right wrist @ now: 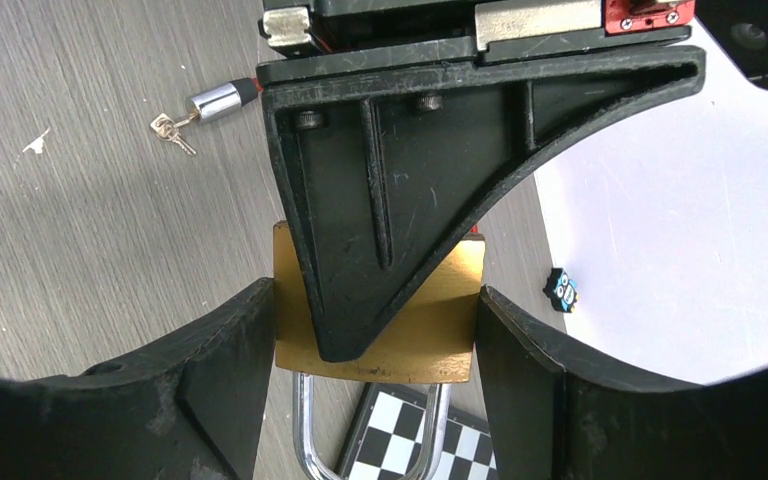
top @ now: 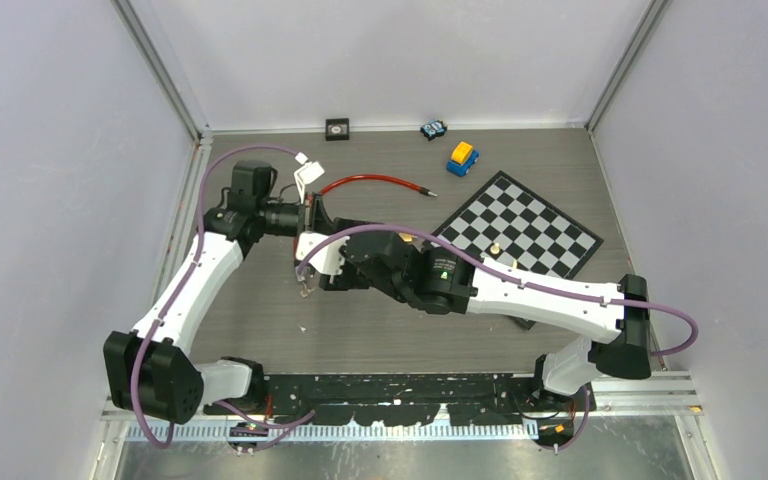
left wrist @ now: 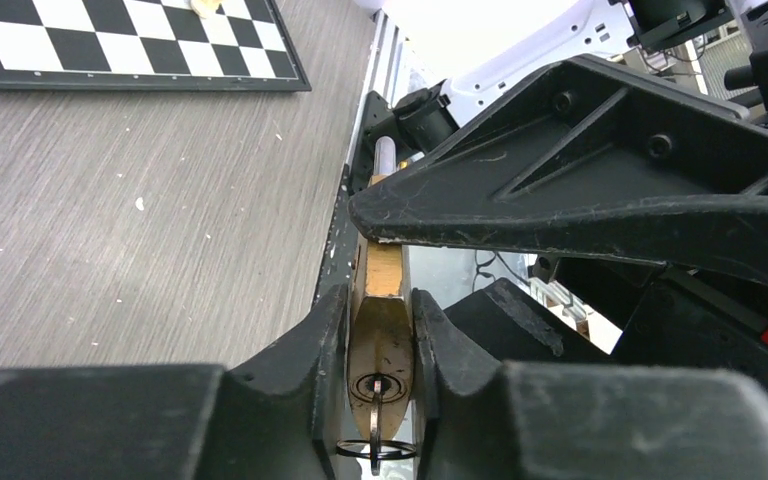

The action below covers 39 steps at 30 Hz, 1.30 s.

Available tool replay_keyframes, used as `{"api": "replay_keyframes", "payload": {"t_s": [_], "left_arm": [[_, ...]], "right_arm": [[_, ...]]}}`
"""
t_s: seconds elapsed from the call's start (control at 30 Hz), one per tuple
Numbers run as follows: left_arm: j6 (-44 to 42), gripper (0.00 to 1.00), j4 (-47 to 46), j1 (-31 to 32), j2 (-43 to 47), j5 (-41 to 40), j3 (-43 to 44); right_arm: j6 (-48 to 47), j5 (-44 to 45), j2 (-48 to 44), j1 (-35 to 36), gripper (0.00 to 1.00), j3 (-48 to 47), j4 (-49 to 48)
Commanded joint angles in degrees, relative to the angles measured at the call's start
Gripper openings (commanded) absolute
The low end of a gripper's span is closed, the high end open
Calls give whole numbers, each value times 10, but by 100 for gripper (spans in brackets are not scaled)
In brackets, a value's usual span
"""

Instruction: Unlock with the key

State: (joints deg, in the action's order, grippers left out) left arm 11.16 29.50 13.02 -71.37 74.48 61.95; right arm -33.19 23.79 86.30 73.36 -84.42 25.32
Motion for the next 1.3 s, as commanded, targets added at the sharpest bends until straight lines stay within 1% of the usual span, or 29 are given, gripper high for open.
{"api": "replay_keyframes", "payload": {"t_s": [0.0, 0.03, 0.1, 0.13, 0.2, 0.3, 0.33, 0.4, 0.47, 0.5, 0.57, 0.7, 0.73, 0.83, 0.9, 0.97, 1.03, 1.1, 1.17, 1.27], "left_arm": [[-34, 7, 22, -3, 8, -15, 26], [-41, 0, 28, -3, 9, -17, 29], [-54, 0, 37, -4, 12, -22, 33], [-57, 0, 37, -4, 14, -25, 33], [-49, 0, 25, -8, 19, -37, 33], [0, 0, -24, -29, 20, -42, 33], [17, 0, -46, -38, 18, -42, 34], [48, 0, -74, -62, 10, -33, 43], [79, 0, -99, -84, -5, -26, 56], [96, 0, -115, -93, -12, -21, 61], [128, 0, -146, -111, -26, -17, 69], [179, 0, -188, -146, -54, -16, 86], [187, 0, -194, -148, -59, -10, 90], [199, 0, -199, -147, -63, -13, 90], [201, 0, -209, -147, -57, -24, 77], [201, 0, -211, -147, -54, -28, 66], [201, 0, -202, -147, -56, -36, 64], [211, 0, -201, -147, -58, -43, 58], [230, 0, -210, -147, -59, -49, 47], [290, 0, -278, -145, -60, -56, 14]], "right_arm": [[-14, 13, -23, 3, 0, -22, -61], [-14, 14, -22, 3, 1, -20, -60], [-17, 18, -23, 2, 1, -21, -61], [-19, 21, -24, 2, 4, -21, -63], [-34, 29, -26, 2, 17, -17, -76], [-53, 37, -26, -1, 32, -14, -96], [-54, 39, -25, -3, 39, -15, -97], [-56, 34, -25, -7, 60, -21, -83], [-55, 32, -29, -12, 69, -23, -75], [-57, 29, -32, -15, 71, -25, -70], [-62, 24, -33, -20, 78, -31, -56], [-62, 8, -26, -34, 80, -64, -22], [-60, 1, -25, -37, 80, -69, -16], [-55, -9, -25, -42, 77, -74, -8], [-52, -6, -28, -45, 78, -73, -4], [-30, -8, -30, -59, 79, -87, 12], [20, -23, -16, -102, 80, -143, 57], [71, -44, 12, -149, 81, -219, 127], [122, -89, 43, -203, 82, -297, 205], [178, -185, 79, -273, 83, -381, 290]]}}
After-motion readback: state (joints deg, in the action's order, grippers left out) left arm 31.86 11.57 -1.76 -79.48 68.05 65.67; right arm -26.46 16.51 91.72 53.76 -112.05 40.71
